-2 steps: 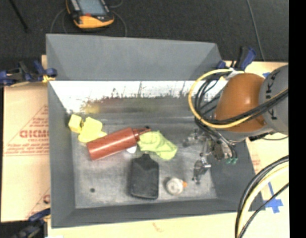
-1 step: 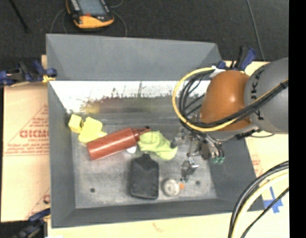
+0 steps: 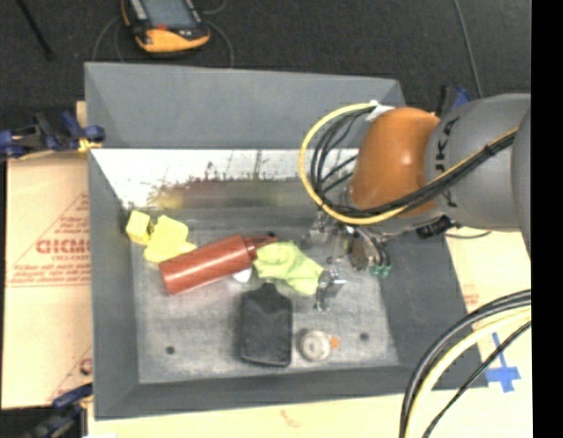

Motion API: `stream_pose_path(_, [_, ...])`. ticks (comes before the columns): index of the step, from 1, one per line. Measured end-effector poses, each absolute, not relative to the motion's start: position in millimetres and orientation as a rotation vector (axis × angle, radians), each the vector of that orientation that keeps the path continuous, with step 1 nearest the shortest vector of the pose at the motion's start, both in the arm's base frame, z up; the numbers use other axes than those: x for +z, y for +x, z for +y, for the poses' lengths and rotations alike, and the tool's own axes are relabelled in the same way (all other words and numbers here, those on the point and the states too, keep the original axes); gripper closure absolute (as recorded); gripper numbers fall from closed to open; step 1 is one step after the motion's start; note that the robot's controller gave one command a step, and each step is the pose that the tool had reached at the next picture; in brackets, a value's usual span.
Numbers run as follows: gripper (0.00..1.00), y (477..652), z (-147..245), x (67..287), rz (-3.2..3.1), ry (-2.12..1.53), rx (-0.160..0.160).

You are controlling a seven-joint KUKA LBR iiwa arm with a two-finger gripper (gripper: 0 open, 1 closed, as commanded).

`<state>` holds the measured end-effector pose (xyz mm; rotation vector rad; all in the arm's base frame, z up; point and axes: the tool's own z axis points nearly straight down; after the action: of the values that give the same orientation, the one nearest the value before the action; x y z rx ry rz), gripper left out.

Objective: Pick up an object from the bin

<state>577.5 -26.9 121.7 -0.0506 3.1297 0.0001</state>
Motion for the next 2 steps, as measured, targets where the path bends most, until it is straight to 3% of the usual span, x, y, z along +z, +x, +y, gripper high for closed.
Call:
stream_pose_path(1, [0.0, 613.2, -13.0, 69.9, 3.133, 0.045, 0.0])
stream_pose_path(2, [1.0, 602.8, -2.4, 74.7, 3.132, 0.097, 0.0])
